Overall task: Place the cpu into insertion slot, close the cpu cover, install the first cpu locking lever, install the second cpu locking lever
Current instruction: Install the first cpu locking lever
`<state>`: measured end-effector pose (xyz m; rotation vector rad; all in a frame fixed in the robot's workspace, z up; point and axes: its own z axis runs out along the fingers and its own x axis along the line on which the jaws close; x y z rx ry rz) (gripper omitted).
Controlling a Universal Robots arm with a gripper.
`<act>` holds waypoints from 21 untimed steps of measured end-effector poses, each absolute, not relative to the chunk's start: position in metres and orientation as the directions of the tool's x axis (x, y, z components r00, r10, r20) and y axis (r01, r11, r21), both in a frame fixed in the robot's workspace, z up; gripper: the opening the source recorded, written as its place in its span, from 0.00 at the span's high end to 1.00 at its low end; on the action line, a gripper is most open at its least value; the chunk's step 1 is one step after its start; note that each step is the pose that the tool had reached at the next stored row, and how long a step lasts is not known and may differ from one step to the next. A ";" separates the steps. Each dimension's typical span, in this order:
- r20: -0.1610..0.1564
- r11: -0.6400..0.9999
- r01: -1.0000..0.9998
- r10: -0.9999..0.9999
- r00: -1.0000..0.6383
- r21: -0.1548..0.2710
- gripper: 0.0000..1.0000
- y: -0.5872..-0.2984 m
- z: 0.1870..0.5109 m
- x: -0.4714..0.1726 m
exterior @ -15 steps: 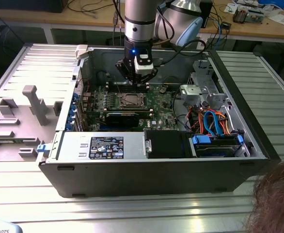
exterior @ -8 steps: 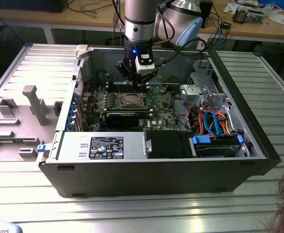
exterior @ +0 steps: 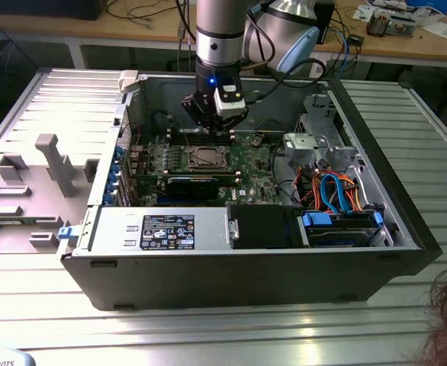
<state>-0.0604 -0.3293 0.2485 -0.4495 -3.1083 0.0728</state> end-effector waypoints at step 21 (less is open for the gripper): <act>-0.007 0.978 0.206 0.206 -0.979 -0.046 0.89 -0.329 0.248 -0.060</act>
